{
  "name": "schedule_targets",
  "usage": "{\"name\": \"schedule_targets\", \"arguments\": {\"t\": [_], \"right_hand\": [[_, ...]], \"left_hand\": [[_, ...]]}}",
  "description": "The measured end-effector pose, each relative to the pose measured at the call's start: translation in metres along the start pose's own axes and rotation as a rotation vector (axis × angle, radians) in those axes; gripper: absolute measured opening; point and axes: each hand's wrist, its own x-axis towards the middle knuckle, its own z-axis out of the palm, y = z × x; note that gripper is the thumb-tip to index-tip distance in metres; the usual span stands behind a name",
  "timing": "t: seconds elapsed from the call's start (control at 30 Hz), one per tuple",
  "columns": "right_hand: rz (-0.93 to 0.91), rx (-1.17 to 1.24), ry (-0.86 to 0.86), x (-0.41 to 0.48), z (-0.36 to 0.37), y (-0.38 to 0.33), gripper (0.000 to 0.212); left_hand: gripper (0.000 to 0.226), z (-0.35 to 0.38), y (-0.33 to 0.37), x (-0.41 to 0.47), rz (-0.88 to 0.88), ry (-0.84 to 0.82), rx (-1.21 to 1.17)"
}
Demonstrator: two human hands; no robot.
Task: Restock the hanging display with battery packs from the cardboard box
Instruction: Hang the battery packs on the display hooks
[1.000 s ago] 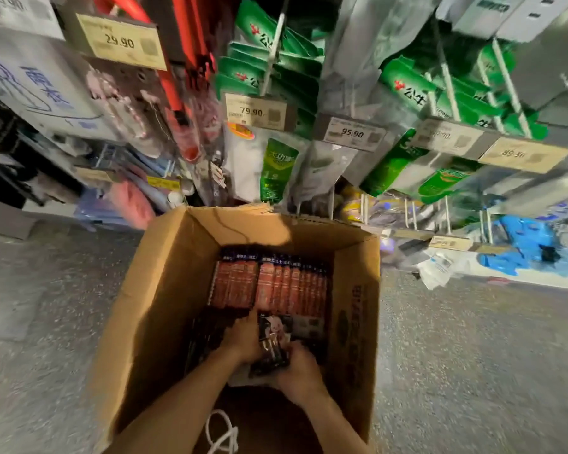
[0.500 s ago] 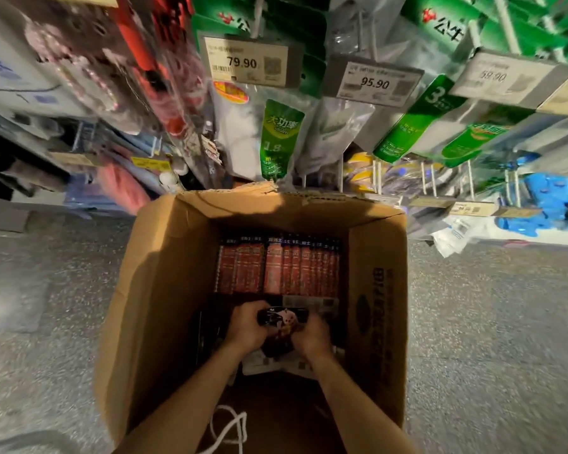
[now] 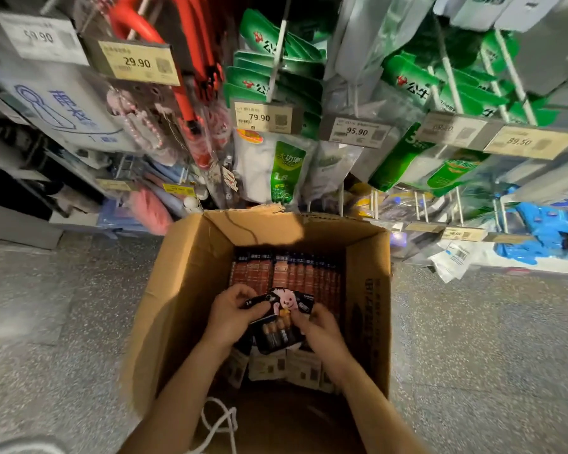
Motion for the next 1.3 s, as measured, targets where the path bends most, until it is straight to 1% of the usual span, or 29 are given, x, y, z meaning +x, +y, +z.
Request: {"name": "schedule_targets", "arguments": {"t": [0.07,0.1,0.2,0.23,0.27,0.3,0.33,0.37,0.4,0.47,0.5,0.53,0.6,0.67,0.7,0.73,0.83,0.87,0.93,1.0,1.07,1.1,1.13,1.17,1.2,1.23,1.27,1.3], "right_hand": [[-0.034,0.082,-0.041,-0.017,-0.004,-0.007,0.033],[-0.057,0.113,-0.05,-0.026,-0.006,-0.009,0.034],[-0.163,0.177,-0.028,-0.057,-0.013,-0.021,0.022],[-0.174,0.184,0.0,-0.069,-0.015,-0.025,0.019],[-0.208,0.196,0.028,-0.078,-0.018,-0.025,0.022],[-0.237,0.2,0.068,-0.09,-0.019,-0.027,0.035],[-0.262,0.197,0.11,-0.098,-0.022,-0.026,0.058],[-0.28,0.199,0.143,-0.108,-0.027,-0.028,0.074],[-0.328,0.198,0.179,-0.117,-0.033,-0.03,0.075],[-0.446,0.212,0.228,-0.142,-0.048,-0.04,0.051],[-0.485,0.217,0.255,-0.152,-0.056,-0.043,0.04],[-0.519,0.239,0.276,-0.16,-0.065,-0.044,0.034],[-0.581,0.303,0.31,-0.181,-0.078,-0.048,0.032],[-0.631,0.363,0.359,-0.201,-0.088,-0.055,0.032],[-0.643,0.39,0.361,-0.212,-0.093,-0.059,0.031],[-0.659,0.423,0.336,-0.223,-0.097,-0.063,0.03],[-0.664,0.566,0.215,-0.249,-0.114,-0.07,0.03],[-0.665,0.599,0.162,-0.257,-0.121,-0.072,0.03],[-0.712,0.574,0.092,-0.273,-0.135,-0.074,0.031],[-0.797,0.469,0.11,-0.289,-0.154,-0.075,0.028],[-0.87,0.396,0.142,-0.303,-0.18,-0.075,0.022],[-0.907,0.373,0.145,-0.31,-0.194,-0.077,0.02],[-0.921,0.348,0.149,-0.317,-0.205,-0.078,0.02],[-0.938,0.35,0.149,-0.322,-0.216,-0.079,0.023],[-0.943,0.353,0.148,-0.327,-0.227,-0.079,0.025],[-0.944,0.38,0.126,-0.33,-0.238,-0.08,0.023],[-0.929,0.421,0.09,-0.336,-0.248,-0.081,0.019],[-0.924,0.482,0.036,-0.338,-0.258,-0.081,0.019]], "left_hand": [[0.02,-0.002,0.013,-0.017,0.005,0.023,-0.136],[0.019,-0.002,0.02,-0.026,0.016,0.033,-0.168],[0.009,0.0,0.034,-0.051,0.051,0.038,-0.27],[0.01,0.001,0.038,-0.061,0.057,0.023,-0.306],[0.012,0.002,0.044,-0.073,0.073,-0.004,-0.32],[0.018,0.005,0.048,-0.083,0.096,-0.028,-0.313],[0.026,0.008,0.053,-0.094,0.135,-0.058,-0.284],[0.028,0.012,0.059,-0.105,0.174,-0.097,-0.246],[0.03,0.017,0.065,-0.117,0.222,-0.132,-0.218],[0.048,0.026,0.08,-0.141,0.302,-0.159,-0.178],[0.048,0.03,0.088,-0.155,0.325,-0.188,-0.177],[0.049,0.035,0.096,-0.169,0.357,-0.223,-0.186],[0.057,0.044,0.108,-0.191,0.412,-0.31,-0.245],[0.07,0.055,0.121,-0.211,0.415,-0.345,-0.351],[0.078,0.059,0.125,-0.218,0.401,-0.354,-0.396],[0.08,0.064,0.129,-0.228,0.398,-0.352,-0.41],[0.064,0.073,0.136,-0.259,0.466,-0.284,-0.349],[0.063,0.075,0.138,-0.27,0.463,-0.25,-0.326],[0.065,0.082,0.14,-0.291,0.489,-0.204,-0.312],[0.063,0.094,0.148,-0.313,0.466,-0.19,-0.354],[0.052,0.105,0.154,-0.338,0.442,-0.174,-0.392],[0.046,0.115,0.158,-0.35,0.463,-0.176,-0.383],[0.048,0.128,0.167,-0.36,0.5,-0.165,-0.37],[0.055,0.14,0.172,-0.367,0.533,-0.179,-0.411],[0.064,0.15,0.178,-0.374,0.553,-0.151,-0.442],[0.077,0.162,0.18,-0.378,0.59,-0.154,-0.49],[0.095,0.172,0.179,-0.382,0.62,-0.155,-0.469],[0.104,0.182,0.182,-0.387,0.646,-0.173,-0.472]]}}
